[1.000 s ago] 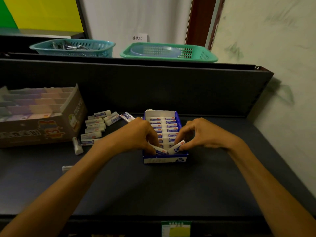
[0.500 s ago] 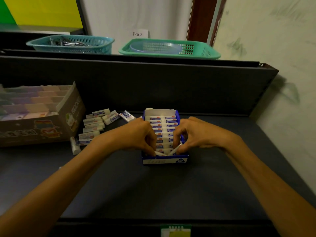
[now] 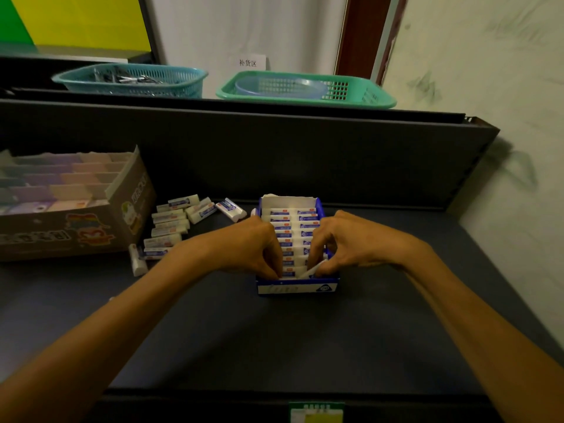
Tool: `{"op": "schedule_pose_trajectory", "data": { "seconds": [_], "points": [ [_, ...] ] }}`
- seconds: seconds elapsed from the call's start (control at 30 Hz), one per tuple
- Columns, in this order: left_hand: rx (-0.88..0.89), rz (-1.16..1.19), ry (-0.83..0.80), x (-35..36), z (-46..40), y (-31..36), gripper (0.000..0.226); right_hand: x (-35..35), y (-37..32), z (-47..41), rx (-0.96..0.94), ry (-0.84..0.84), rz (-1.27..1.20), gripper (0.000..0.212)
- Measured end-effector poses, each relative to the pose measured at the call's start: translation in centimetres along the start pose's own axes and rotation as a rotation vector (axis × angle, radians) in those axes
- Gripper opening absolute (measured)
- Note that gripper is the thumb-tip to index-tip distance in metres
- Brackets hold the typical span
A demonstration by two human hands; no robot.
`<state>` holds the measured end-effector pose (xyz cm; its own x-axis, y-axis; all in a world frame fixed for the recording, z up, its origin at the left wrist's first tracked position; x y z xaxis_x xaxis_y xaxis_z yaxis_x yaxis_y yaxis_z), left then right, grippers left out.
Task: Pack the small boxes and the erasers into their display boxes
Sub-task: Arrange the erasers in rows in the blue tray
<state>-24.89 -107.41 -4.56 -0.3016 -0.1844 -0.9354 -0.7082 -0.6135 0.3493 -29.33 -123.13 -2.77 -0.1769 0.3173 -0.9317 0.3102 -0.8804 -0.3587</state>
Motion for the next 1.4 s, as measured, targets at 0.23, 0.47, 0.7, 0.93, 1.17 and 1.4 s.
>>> {"op": "schedule_pose_trajectory", "data": {
  "seconds": [0.23, 0.47, 0.7, 0.93, 1.17, 1.4],
  "points": [
    [0.011, -0.005, 0.021, -0.1, 0.0, -0.1, 0.018, 0.1, 0.9, 0.2, 0.031, 0.04, -0.155, 0.015],
    [-0.007, 0.035, 0.008, 0.0, -0.3, -0.4, 0.017, 0.9, 0.1, 0.1, 0.028, 0.026, -0.055, 0.025],
    [-0.001, 0.042, 0.006, -0.3, -0.2, -0.4, 0.018, 0.7, 0.0, 0.0, 0.015, 0.008, -0.061, 0.013],
    [-0.001, 0.012, -0.007, -0.2, -0.5, -0.1, 0.02, 1.2, 0.3, -0.4, 0.01, 0.021, -0.061, 0.013],
    [0.007, 0.021, 0.038, -0.9, 0.0, 0.2, 0.023, 0.6, 0.2, -0.2, 0.012, 0.066, -0.031, 0.013],
    [-0.102, -0.186, 0.337, -3.4, 1.1, -1.6, 0.032, -1.0, 0.1, -1.0, 0.063, 0.403, 0.151, 0.035]
  ]
}}
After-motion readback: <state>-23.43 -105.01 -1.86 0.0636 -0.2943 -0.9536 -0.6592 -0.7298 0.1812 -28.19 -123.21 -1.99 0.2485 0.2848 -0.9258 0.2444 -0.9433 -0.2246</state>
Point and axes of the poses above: each hand's wrist, its own z-axis away from the middle knuckle, its own x-axis out of the palm, y = z × x, the point moved 4 cm from there along -z, towards the middle knuckle, and after that the axes turned 14 degrees about y, right-handed, at the moved point
